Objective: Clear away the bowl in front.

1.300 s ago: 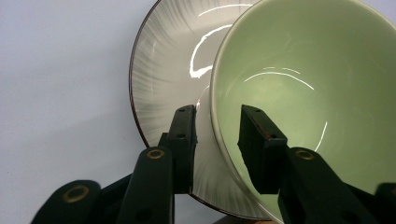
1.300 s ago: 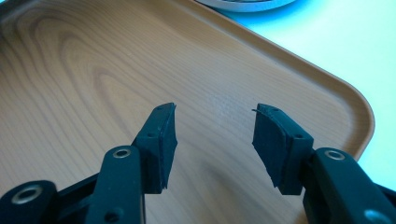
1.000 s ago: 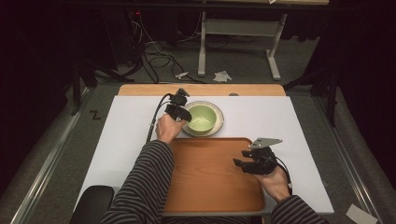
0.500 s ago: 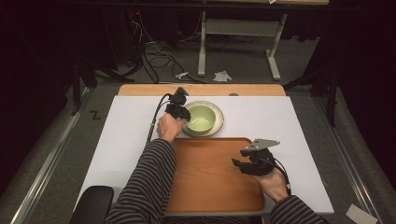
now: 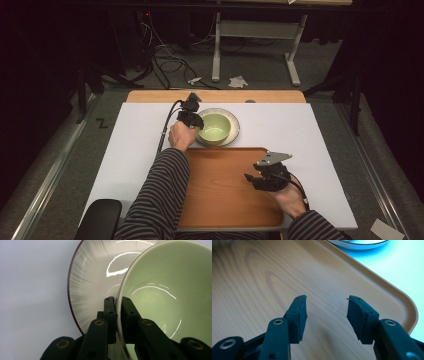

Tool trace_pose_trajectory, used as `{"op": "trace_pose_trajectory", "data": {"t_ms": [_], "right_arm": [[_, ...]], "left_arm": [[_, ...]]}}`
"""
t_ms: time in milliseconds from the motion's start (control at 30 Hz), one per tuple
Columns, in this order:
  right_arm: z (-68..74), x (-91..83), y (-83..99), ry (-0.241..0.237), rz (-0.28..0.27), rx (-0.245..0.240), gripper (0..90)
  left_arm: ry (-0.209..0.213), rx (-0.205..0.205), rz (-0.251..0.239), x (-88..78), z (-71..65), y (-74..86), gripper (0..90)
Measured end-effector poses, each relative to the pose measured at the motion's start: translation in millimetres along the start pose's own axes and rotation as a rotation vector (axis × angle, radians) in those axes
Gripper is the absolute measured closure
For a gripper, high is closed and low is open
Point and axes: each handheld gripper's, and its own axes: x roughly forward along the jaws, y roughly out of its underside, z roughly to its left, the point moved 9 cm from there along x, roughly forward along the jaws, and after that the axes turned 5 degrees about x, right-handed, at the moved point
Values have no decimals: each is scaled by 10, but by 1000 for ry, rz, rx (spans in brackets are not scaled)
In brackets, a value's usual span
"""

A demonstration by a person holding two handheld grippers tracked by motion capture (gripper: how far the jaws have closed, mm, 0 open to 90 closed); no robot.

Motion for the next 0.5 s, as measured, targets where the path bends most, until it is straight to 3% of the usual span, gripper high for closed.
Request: {"op": "trace_pose_trajectory", "data": {"t_ms": [367,500], "right_arm": [[84,63,-22,-17,11,-32,515],[98,54,-28,-44,8,-8,514]], "left_arm": [[16,-11,-17,-8,-10,-13,847],[16,-2,-32,-27,-33,-15,847]]}}
